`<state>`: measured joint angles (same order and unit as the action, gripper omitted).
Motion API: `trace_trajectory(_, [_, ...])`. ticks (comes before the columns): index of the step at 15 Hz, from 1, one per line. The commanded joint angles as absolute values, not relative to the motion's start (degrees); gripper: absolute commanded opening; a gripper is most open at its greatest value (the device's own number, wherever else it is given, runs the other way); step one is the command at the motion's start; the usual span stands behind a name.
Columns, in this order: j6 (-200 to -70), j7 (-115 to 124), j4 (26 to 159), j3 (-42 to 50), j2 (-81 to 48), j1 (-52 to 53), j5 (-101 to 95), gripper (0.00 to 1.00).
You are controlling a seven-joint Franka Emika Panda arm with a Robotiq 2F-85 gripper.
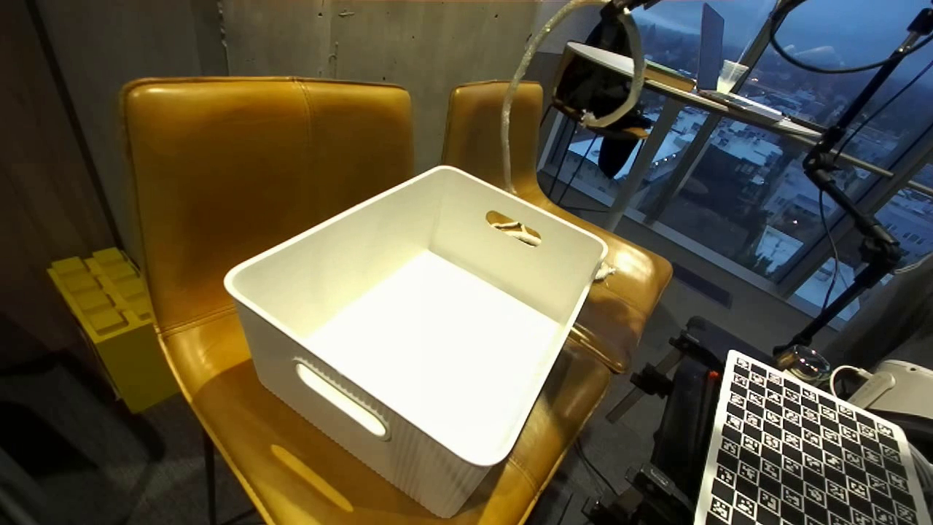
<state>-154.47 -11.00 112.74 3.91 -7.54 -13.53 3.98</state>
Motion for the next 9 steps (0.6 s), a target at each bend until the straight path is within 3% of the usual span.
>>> trace_trajectory(1, [-153.55, -12.17, 126.16, 4.60, 4.63, -11.31, 4.73, 0.03])
trace_trajectory(9, [-160.24, -4.16, 141.90, 1.81, 15.03, -2.12, 7.22, 0.03])
